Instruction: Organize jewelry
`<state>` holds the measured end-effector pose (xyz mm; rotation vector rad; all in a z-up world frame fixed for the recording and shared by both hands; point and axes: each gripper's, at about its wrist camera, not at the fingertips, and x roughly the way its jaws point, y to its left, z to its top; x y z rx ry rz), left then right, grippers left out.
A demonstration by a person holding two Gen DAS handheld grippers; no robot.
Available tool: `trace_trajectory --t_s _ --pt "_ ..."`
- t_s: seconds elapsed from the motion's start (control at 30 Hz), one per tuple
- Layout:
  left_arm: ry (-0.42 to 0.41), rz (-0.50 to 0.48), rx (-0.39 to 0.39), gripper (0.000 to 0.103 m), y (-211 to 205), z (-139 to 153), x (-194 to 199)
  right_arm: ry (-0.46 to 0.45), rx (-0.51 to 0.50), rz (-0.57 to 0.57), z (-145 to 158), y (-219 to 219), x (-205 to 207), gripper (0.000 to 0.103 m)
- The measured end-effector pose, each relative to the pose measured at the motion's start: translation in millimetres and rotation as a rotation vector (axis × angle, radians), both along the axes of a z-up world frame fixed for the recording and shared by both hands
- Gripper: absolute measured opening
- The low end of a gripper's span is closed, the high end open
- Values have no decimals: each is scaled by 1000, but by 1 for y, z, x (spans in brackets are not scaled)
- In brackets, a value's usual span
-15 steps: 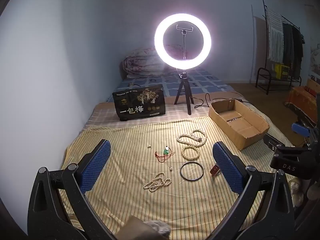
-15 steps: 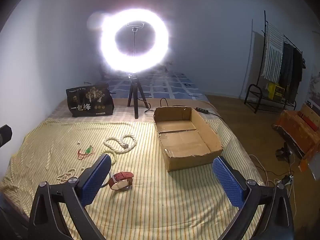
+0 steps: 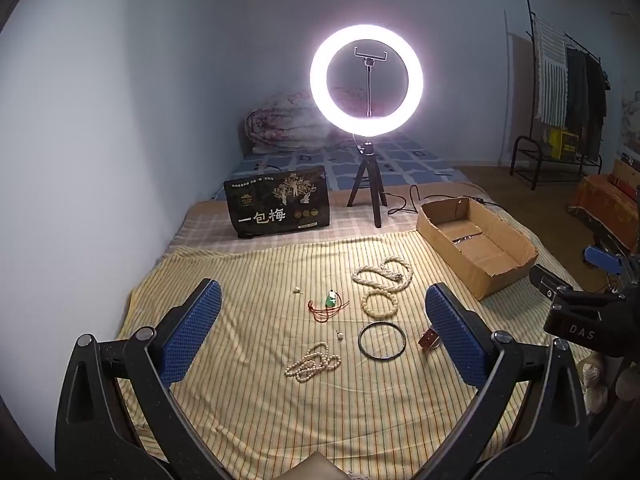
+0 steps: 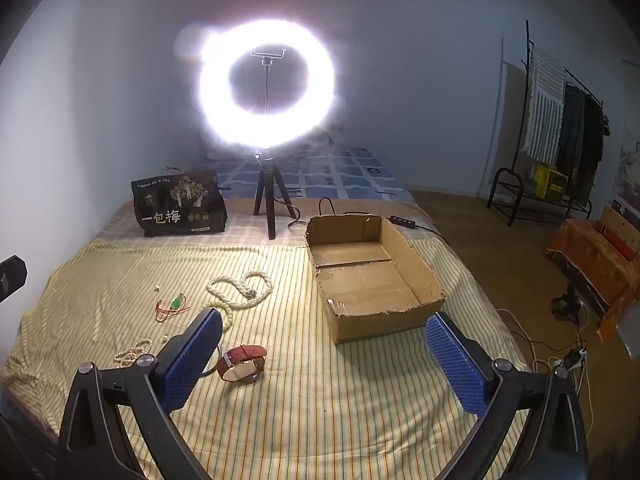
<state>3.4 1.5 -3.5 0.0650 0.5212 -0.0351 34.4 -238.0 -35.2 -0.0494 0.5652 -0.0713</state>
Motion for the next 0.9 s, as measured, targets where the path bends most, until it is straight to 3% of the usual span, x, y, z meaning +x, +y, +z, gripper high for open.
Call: trace_trajectory --t_s 0.9 --pt "-11 2 -7 103 -2 4 -3 -6 6 -4 3 1 0 103"
